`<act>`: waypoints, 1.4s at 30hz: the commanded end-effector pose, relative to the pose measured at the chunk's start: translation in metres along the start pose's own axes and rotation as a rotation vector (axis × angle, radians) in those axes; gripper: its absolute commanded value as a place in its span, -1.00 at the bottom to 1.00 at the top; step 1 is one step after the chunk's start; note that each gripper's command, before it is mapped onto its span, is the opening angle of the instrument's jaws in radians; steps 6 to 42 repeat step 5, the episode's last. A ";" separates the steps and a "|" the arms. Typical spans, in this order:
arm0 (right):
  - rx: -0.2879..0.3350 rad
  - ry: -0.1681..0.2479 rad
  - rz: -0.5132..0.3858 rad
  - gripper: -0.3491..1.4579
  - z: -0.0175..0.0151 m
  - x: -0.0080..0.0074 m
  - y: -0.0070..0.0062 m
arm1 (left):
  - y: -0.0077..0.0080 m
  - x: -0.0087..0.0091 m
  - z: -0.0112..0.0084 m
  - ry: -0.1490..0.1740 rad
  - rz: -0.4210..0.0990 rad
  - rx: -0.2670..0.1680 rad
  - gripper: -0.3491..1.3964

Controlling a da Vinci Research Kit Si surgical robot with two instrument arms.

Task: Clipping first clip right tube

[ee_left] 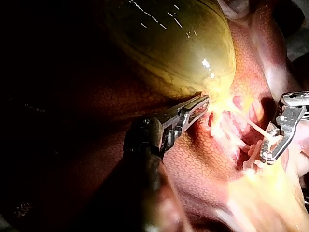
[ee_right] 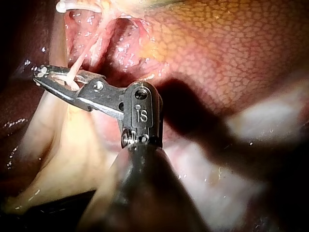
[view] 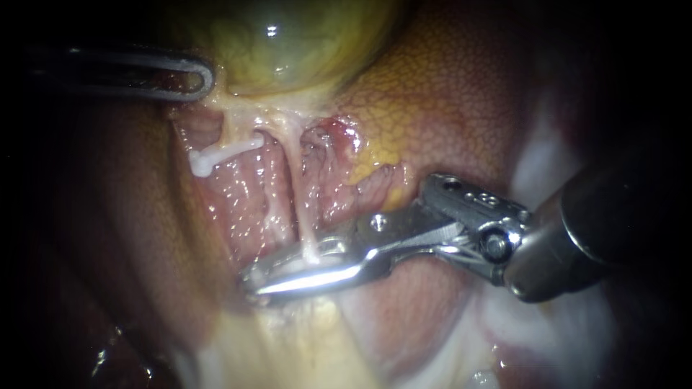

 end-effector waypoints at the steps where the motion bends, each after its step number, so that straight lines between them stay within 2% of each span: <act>1: 0.000 0.000 -0.001 -1.00 -0.0001 -0.0001 0.0001 | 0.0000 0.0000 0.0000 0.000 0.000 0.000 -1.00; 42: 0.000 0.000 -0.001 -1.00 -0.0001 -0.0001 0.0001 | 0.0000 0.0000 0.0000 0.000 0.000 0.000 -1.00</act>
